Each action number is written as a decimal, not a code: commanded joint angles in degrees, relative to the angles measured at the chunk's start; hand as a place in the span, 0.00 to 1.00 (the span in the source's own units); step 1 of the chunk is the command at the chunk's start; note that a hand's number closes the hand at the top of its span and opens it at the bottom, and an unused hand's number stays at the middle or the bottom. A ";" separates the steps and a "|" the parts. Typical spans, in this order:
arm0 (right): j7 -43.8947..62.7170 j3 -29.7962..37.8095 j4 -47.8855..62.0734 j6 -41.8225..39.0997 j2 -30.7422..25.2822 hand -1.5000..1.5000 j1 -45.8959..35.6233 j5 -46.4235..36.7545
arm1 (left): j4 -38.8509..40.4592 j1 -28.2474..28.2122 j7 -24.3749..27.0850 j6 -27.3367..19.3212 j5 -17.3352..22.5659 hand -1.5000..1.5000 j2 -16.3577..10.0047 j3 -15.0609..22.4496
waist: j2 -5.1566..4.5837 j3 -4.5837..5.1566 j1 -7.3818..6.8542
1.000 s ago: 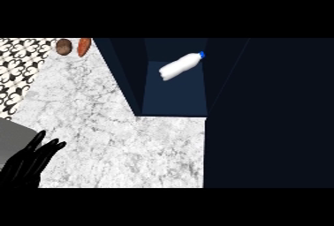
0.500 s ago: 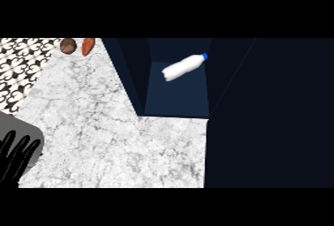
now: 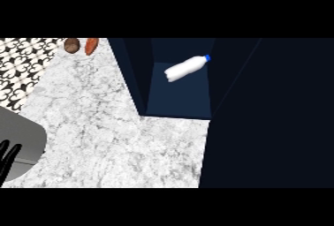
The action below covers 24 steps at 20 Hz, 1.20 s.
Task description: Pick up the bottled water, place it into the cabinet and close the cabinet
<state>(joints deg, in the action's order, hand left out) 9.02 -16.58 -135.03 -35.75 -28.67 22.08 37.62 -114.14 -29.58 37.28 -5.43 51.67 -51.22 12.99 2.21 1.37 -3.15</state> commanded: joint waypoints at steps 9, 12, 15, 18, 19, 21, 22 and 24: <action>13.13 -12.64 -5.94 17.10 7.04 1.00 -16.95 -9.09 | 1.16 -4.79 1.76 6.54 2.93 0.00 -3.60 -6.05 | -0.25 -0.06 -1.76; 15.17 -14.69 -3.51 20.86 10.28 1.00 -22.56 -9.55 | 1.45 -5.42 2.29 8.07 3.18 0.00 -4.27 -7.24 | -0.51 -0.18 -2.14; 17.60 -15.88 -0.69 25.02 13.65 1.00 -28.13 -9.99 | 2.14 -6.40 3.08 9.99 3.49 0.00 -4.66 -8.32 | -0.61 -0.17 -3.03; 19.17 -16.64 3.04 29.31 18.38 1.00 -32.22 -10.74 | 2.61 -7.14 3.37 11.34 4.09 0.00 -5.39 -9.86 | -0.96 -0.29 -3.76; 20.04 -18.10 4.06 30.11 19.57 1.00 -32.85 -11.37 | 2.71 -7.79 3.50 11.49 4.02 0.00 -5.28 -9.86 | -0.89 -0.30 -4.08; 24.00 -18.47 6.27 31.06 21.06 1.00 -38.33 -10.62 | 2.70 -8.05 3.83 13.35 4.65 0.00 -5.98 -11.10 | -1.31 -0.41 -4.67; 24.50 -19.06 8.24 31.33 22.74 1.00 -40.37 -10.25 | 3.26 -7.93 3.68 13.69 4.62 0.00 -5.89 -10.81 | -1.61 -0.37 -4.79; 27.69 -19.94 12.94 30.92 24.39 1.00 -44.44 -7.83 | 3.14 -8.61 4.40 15.93 4.74 0.00 -6.55 -11.83 | -1.84 -0.43 -6.40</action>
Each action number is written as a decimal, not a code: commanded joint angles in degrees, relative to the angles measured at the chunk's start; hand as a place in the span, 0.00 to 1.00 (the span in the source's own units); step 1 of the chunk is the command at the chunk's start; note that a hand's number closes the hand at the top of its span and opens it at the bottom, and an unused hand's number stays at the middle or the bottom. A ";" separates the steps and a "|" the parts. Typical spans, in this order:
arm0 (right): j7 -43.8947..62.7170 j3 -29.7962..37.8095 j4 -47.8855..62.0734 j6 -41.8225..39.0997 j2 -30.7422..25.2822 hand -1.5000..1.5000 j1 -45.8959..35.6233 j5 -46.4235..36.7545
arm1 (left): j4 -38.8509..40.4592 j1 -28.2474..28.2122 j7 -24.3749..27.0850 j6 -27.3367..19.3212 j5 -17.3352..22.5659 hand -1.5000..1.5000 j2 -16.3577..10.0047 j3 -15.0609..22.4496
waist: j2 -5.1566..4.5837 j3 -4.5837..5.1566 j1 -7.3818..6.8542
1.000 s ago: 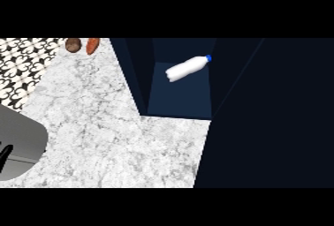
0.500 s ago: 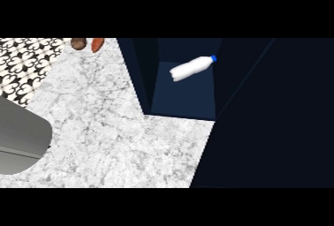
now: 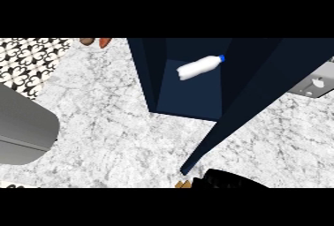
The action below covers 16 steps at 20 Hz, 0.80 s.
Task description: Pick up the bottled water, place it into the cabinet and close the cabinet
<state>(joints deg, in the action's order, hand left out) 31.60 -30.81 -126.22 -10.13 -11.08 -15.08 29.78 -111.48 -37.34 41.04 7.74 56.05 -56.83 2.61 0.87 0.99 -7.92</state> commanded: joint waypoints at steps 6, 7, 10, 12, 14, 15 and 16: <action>8.17 -5.83 14.35 8.55 10.90 1.00 -27.29 10.16 | 3.31 -3.66 0.97 7.56 3.12 0.00 -1.96 -5.35 | -0.92 -0.65 -0.53; 8.11 -4.43 16.08 9.39 10.94 1.00 -30.26 14.34 | 4.53 -3.15 2.30 7.05 3.08 0.00 -0.34 -6.05 | -1.02 -0.71 0.97; 8.10 -0.87 22.99 10.44 11.01 1.00 -38.57 17.00 | 3.63 -9.17 4.21 10.92 2.45 0.00 0.02 -9.03 | -0.62 -0.87 1.58; 8.23 0.15 26.77 12.79 11.04 1.00 -39.85 19.55 | 5.42 -11.90 5.46 13.92 2.23 0.00 0.62 -11.63 | -0.57 -0.91 2.78; 6.79 3.10 32.97 9.65 11.05 1.00 -39.85 22.45 | 6.57 -11.28 2.77 15.36 6.30 0.00 -1.33 -14.59 | -1.08 -0.96 3.67; 6.17 3.15 34.51 11.35 11.06 1.00 -40.85 22.91 | 4.26 -13.89 4.33 14.99 3.82 0.00 0.95 -14.53 | -0.83 -0.99 3.52; 5.15 2.45 34.30 12.29 11.06 1.00 -39.49 22.78 | 4.74 -15.47 4.03 16.15 4.38 0.00 1.17 -16.31 | -0.74 -1.02 4.15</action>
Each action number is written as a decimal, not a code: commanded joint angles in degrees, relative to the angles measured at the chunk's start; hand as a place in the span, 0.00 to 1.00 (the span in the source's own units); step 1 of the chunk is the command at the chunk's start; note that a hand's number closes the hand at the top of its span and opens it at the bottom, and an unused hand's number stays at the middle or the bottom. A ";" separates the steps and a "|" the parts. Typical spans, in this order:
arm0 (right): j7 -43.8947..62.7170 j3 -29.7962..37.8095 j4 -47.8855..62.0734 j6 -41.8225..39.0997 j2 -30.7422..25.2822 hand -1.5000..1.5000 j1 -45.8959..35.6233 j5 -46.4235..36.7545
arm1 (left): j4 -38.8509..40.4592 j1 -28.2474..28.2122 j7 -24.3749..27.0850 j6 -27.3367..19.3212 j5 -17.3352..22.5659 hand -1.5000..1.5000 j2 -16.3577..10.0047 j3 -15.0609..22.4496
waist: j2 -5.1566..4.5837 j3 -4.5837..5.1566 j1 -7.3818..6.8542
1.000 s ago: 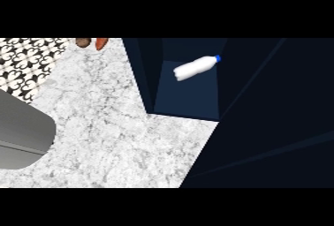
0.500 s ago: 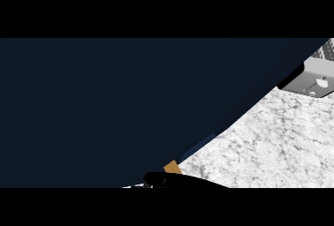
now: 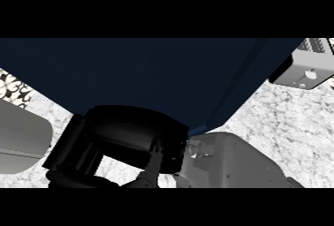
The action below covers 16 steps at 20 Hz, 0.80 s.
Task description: Pick up the bottled water, place it into the cabinet and close the cabinet
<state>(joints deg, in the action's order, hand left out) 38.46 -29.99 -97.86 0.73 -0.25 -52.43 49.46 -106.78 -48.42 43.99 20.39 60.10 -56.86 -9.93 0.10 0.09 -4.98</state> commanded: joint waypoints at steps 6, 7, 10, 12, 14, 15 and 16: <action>-0.85 7.27 14.04 -3.60 0.22 1.00 -3.05 5.46 | -1.72 -8.20 2.39 5.82 -6.22 0.00 8.77 -3.50 | 0.03 -0.11 2.61; -1.04 9.00 14.48 -9.92 -3.18 1.00 0.82 6.66 | -2.90 -9.39 1.13 5.81 -4.09 0.00 8.14 -5.73 | -0.11 -0.18 2.82; -4.49 11.13 20.68 -12.54 -3.04 1.00 0.85 4.37 | 1.13 -7.25 0.48 8.67 -5.06 0.00 9.20 -6.50 | -0.26 -0.09 3.16; -3.82 13.40 21.65 -13.41 -4.26 1.00 -0.37 4.53 | -1.55 -6.58 -2.69 6.54 -3.19 0.00 9.42 -7.73 | -0.26 -0.13 3.69; -8.90 12.55 26.61 -14.44 -2.13 1.00 1.37 0.72 | 0.18 -5.15 -1.92 8.02 -4.75 0.00 11.33 -7.06 | -0.35 -0.07 3.41; -11.56 12.81 26.98 -16.26 -3.08 1.00 3.31 -0.94 | -0.06 -6.21 -3.55 8.90 -3.11 0.00 10.40 -8.32 | -0.35 -0.11 3.51; -11.12 15.01 28.04 -15.40 -3.40 1.00 -0.28 -0.91 | 1.61 -5.76 -4.05 10.32 -2.49 0.00 9.66 -10.43 | -0.28 -0.10 3.50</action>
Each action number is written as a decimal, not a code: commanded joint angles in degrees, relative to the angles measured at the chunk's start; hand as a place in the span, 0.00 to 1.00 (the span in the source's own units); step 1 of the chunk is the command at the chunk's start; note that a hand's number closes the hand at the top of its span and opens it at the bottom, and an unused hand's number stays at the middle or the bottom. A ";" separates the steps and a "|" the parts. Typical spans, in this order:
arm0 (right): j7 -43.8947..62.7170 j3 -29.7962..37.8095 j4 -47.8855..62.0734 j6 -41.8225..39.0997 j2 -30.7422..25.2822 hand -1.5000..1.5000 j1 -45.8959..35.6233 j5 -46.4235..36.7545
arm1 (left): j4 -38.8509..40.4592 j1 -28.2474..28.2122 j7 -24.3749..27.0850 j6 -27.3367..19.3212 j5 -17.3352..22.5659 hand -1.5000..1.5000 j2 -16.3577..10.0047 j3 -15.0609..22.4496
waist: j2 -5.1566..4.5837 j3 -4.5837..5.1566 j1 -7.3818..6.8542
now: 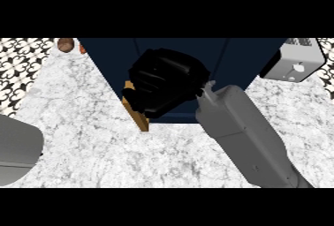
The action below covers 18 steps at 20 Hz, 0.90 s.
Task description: Pick up the bottled water, place it into the cabinet and close the cabinet
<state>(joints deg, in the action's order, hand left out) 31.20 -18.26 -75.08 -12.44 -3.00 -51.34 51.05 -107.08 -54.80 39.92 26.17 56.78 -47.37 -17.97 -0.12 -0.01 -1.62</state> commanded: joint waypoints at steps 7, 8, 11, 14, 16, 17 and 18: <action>-12.04 7.00 12.98 -8.69 -3.18 1.00 -6.17 -8.79 | -0.12 2.31 -4.80 2.86 1.70 0.00 2.83 -2.70 | -0.27 -0.02 0.05; -11.91 7.24 12.68 -7.47 -2.61 1.00 -7.52 -9.25 | 0.88 0.92 -4.07 6.43 0.61 0.00 2.58 -4.44 | -0.08 -0.01 -0.22; -13.42 8.64 14.13 -6.21 -2.74 0.00 -9.83 -10.91 | 2.13 2.75 -2.93 7.56 -1.86 0.00 5.03 -3.26 | -0.04 0.06 -0.39; -17.34 9.02 15.64 -3.59 -1.64 0.00 -11.83 -14.78 | -0.52 3.43 -6.27 5.33 0.28 0.00 4.06 -2.39 | -0.37 0.03 -0.45; -16.72 10.09 14.41 -2.00 -2.30 0.00 -13.21 -14.81 | 1.45 4.18 -6.07 5.34 -1.32 0.00 4.71 -2.55 | -0.16 0.09 -0.01; -15.94 10.68 15.52 -2.30 -2.84 0.00 -14.74 -14.60 | -0.57 3.97 -5.44 5.17 -1.98 0.00 5.75 -2.60 | -0.17 0.06 -0.62; -16.17 10.89 15.85 -0.69 -2.90 0.00 -15.39 -15.55 | 0.27 4.74 -6.14 4.56 -1.44 0.00 5.11 -2.93 | -0.28 0.09 -0.45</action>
<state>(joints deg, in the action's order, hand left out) 19.25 -15.32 -63.06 -20.19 -2.29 -58.08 38.81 -106.87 -51.38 33.34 29.97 55.75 -42.67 -20.77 -0.16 0.36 -2.14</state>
